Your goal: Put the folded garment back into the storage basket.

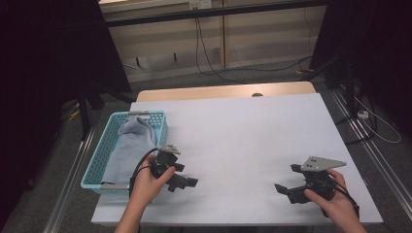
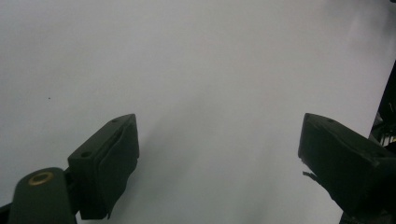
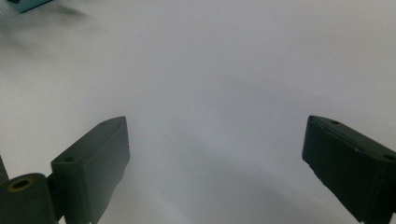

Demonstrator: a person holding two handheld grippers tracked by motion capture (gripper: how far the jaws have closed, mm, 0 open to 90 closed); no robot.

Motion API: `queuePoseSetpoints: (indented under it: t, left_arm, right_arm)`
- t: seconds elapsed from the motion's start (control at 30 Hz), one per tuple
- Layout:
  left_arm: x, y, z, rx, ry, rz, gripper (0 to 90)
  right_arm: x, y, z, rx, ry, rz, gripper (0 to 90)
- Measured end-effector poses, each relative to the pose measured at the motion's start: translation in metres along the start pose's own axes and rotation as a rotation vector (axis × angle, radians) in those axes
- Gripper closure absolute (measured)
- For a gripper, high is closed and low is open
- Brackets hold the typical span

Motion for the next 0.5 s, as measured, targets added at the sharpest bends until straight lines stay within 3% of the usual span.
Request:
queuePoseSetpoints:
  t: [0.5]
  left_arm:
    - [0.0009,0.0056,0.0005,0.003,-0.003,0.002,12.7]
  right_arm:
    - [-0.0052,0.0026,0.0027,-0.003,0.011,-0.011,7.5]
Point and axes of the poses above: each handheld gripper's, and its own axes: z roughly backward along the jaws, y roughly out of its underside, x roughly to its left, the point moved 5 cm from there along -z, roughly forward along the jaws, and after that the axes turned 2 degrees about -x, right-handed, at the moved point
